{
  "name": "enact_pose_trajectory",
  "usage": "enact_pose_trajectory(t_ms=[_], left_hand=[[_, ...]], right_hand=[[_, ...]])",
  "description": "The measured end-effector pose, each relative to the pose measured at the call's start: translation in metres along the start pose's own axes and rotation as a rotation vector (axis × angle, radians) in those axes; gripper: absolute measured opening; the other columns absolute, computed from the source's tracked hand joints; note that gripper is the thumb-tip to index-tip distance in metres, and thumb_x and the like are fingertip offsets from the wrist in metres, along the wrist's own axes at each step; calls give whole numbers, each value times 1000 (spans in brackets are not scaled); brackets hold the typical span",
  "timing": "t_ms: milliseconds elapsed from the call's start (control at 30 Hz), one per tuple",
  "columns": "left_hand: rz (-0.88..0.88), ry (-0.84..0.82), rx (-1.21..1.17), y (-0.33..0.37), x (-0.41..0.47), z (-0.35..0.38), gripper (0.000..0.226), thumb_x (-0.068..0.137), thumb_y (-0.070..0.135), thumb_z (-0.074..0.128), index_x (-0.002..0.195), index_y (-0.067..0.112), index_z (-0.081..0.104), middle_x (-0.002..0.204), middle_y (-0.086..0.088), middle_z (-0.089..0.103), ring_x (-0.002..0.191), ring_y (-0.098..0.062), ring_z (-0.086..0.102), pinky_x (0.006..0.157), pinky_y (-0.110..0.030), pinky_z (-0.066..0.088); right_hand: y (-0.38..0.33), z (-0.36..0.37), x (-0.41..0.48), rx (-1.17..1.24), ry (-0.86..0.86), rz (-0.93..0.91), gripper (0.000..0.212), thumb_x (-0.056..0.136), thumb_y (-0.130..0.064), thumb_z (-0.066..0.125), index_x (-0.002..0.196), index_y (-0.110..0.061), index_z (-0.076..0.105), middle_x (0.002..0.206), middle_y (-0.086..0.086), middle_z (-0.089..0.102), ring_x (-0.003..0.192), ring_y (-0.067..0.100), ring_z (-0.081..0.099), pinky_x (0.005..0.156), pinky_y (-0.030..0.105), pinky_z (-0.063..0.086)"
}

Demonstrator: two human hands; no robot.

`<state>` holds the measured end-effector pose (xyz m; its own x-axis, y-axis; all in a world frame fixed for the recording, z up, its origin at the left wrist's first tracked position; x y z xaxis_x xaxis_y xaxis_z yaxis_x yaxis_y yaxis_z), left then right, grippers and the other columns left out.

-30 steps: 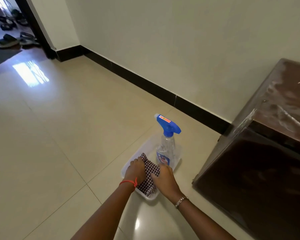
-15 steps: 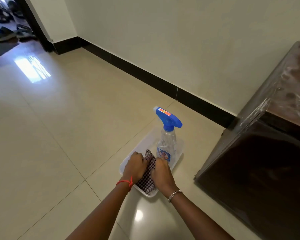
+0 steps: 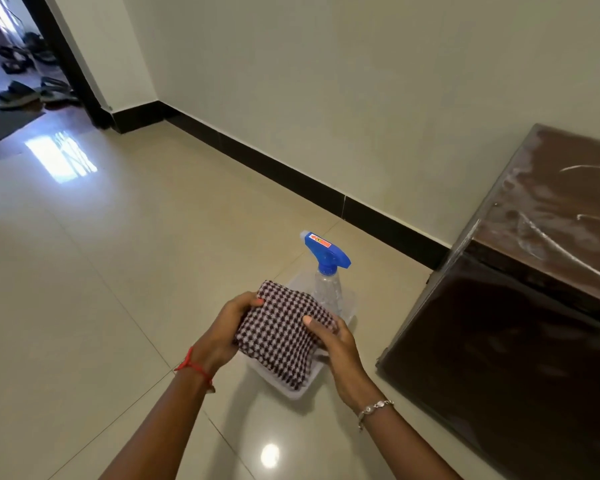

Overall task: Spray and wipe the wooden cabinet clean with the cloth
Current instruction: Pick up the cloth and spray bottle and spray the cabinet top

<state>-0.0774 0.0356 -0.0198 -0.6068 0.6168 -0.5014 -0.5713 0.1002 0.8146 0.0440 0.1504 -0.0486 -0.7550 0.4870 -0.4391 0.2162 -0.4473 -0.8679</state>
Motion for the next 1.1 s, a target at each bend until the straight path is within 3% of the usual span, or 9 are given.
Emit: enact_pose_trajectory(t_ms=[67,167,333,433,533,633,800,1000,1100], left_hand=[[-57,-51,-199,0,-7,5,19,79,14,44,80,1,58,68,-10,68,60,-21,65,65,-34,43],[-93,-158,-383,0,-15,13,37,56,21,75,86,1,67,83,-14,70,70,-25,67,70,-36,50],[-213,-239,-381,-15,-20,15,81,31,4,90,104,-7,58,104,-27,64,85,-38,66,73,-49,55],[-240,-210,-387,-18,-21,6,82,24,-1,91,99,-12,59,97,-28,66,79,-38,67,68,-50,56],[-194,-150,-452,-15,-22,-3,76,18,-3,91,89,-12,65,91,-27,67,74,-36,68,60,-47,57],[-131,-99,-475,-11,-21,-10,90,18,0,91,102,-8,57,91,-24,69,74,-34,69,59,-45,57],[-66,-73,-499,-4,-19,-15,94,15,3,90,102,-5,57,88,-22,70,73,-33,69,58,-45,56],[-2,-33,-610,-8,-14,-22,94,15,2,89,103,-5,57,89,-22,70,75,-33,69,59,-45,56],[15,-17,-623,-7,-17,-17,64,45,6,82,103,-4,57,89,-21,70,74,-33,69,58,-45,56]], right_hand=[[-6,0,-3,110,-11,20,59,67,-29,73,121,-16,52,113,3,64,101,20,62,82,34,53],[-22,2,-8,54,25,-29,44,72,-23,74,112,-17,57,106,3,68,97,19,65,87,39,53],[-43,1,-9,-337,-27,-41,42,77,-32,71,113,-16,55,109,2,66,95,15,64,83,34,54],[-58,-13,-7,-613,-23,26,46,78,-41,68,104,-4,57,99,6,67,84,18,66,78,39,57],[-78,-29,11,-718,141,6,63,75,-32,73,127,-12,43,123,10,52,109,23,53,87,35,48],[-96,-18,28,-529,35,-119,78,73,-16,75,139,-23,34,144,4,36,131,23,35,98,38,37],[-101,5,45,-366,-98,-226,66,73,-5,73,131,-23,46,112,-5,55,100,11,53,74,15,44],[-98,8,43,-470,-45,-349,21,81,-15,67,101,-15,60,79,-5,58,76,11,56,58,8,48],[-107,2,35,-405,60,-402,20,82,-14,67,97,-19,56,78,0,54,72,13,55,55,10,50]])
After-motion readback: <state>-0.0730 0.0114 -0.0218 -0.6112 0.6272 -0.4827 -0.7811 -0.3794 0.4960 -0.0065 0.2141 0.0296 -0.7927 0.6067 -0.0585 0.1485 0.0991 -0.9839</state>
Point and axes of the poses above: each hand's wrist, its own x-axis towards the middle knuckle, its own z-axis out of the palm, y = z × x, the point moved 5 cm from there along x, towards the middle knuckle
